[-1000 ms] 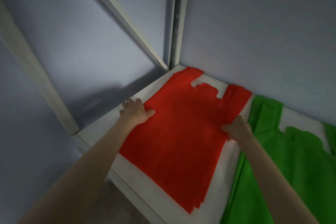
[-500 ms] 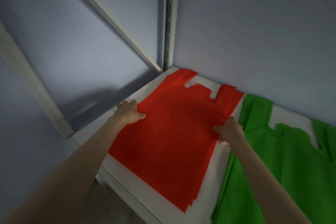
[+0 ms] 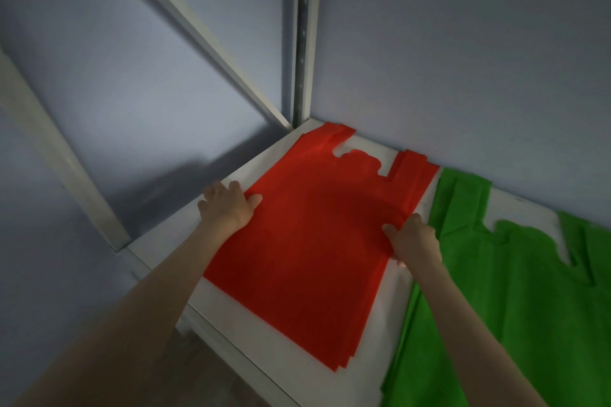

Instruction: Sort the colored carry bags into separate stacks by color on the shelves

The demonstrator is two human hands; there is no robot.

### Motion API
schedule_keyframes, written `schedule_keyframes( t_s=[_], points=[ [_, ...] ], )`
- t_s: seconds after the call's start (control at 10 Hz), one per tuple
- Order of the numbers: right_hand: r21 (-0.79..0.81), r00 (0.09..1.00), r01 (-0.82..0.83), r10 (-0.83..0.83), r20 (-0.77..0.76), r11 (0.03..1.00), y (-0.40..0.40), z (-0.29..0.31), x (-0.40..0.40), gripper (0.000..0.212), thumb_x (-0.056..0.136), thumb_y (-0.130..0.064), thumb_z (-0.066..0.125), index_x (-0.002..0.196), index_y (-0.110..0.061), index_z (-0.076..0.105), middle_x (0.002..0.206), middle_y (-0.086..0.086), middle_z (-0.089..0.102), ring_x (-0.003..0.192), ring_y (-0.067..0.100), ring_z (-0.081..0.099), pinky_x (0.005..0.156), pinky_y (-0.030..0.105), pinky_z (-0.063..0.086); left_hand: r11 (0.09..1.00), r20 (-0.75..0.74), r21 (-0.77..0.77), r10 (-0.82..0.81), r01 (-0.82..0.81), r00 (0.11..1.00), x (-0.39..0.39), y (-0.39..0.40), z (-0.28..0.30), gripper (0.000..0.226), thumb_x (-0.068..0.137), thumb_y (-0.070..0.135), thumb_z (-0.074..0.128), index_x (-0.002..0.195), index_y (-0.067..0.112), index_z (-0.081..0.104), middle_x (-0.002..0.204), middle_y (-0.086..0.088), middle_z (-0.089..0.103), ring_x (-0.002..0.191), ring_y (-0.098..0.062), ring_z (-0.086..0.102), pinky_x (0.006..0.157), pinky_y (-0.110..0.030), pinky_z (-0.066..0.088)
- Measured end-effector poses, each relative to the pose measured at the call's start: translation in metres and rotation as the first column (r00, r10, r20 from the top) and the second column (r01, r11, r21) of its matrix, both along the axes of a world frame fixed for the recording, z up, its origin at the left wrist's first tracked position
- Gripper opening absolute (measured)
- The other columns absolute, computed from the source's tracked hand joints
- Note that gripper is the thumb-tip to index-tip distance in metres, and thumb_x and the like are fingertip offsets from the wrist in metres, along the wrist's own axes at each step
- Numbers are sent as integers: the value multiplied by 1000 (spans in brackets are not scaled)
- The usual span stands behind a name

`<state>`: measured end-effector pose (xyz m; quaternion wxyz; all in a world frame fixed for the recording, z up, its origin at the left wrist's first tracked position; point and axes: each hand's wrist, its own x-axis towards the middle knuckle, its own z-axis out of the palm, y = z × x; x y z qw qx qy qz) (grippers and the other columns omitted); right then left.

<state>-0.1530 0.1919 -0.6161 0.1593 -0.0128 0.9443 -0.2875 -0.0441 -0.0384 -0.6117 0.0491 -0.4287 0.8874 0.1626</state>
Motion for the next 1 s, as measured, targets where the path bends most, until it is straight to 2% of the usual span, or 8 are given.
schedule_keyframes(
  t_s=[0.1,0.2,0.3,0.4,0.6,0.7,0.8,1.0],
  points=[
    [-46,998,-2,5,62,999,7,1,4,38,94,-18,51,124,3,42,101,24,67,63,26,65,59,36,57,995,44,53,81,-83,996,6,-4,0,66,99,39,39,149,4,16,156,-22,10,144,-39,12,114,-48,21],
    [-43,996,-38,42,83,998,7,0,11,31,94,-9,48,122,3,43,85,20,65,52,20,59,57,31,54,995,17,83,56,-58,998,10,-16,-9,60,98,34,43,146,5,24,152,-22,22,142,-38,22,115,-47,26],
    [-8,999,-29,29,21,1000,2,-1,15,28,94,-12,47,118,2,45,89,20,66,70,29,65,69,35,54,995,-65,95,16,-10,998,16,-19,-13,48,96,32,46,137,9,39,143,-18,41,134,-35,36,110,-45,33],
    [-6,1000,-12,12,3,1000,3,0,17,30,94,-17,48,117,1,46,101,22,66,83,32,67,71,34,53,997,-105,70,-23,30,994,25,-12,-10,46,97,34,45,137,11,40,140,-17,42,132,-34,38,107,-44,34],
    [-85,997,22,-16,75,996,12,3,27,31,95,-12,49,122,2,44,75,17,63,48,17,56,52,29,54,997,54,38,69,-71,996,61,-7,-4,56,98,34,41,142,4,28,149,-25,26,140,-38,23,112,-46,27],
    [-88,998,22,-16,60,996,8,-2,32,31,93,-10,49,122,1,43,82,20,64,60,26,63,75,42,59,996,-1,84,24,-24,1000,75,-13,-12,50,96,34,48,136,8,36,142,-22,37,135,-35,31,110,-43,30],
    [-71,1000,14,-14,5,997,6,-1,41,32,94,-13,48,122,1,44,102,23,66,88,34,68,83,45,56,996,-105,89,19,-10,994,80,-12,-12,46,94,34,53,131,10,43,135,-19,45,131,-34,36,106,-43,35],
    [-154,981,-55,82,176,987,25,20,61,27,96,-11,47,119,4,47,67,10,56,50,14,51,44,21,47,999,-133,-6,-43,43,990,95,1,4,47,97,36,44,136,10,42,137,-18,46,132,-33,37,106,-42,36]
  ],
)
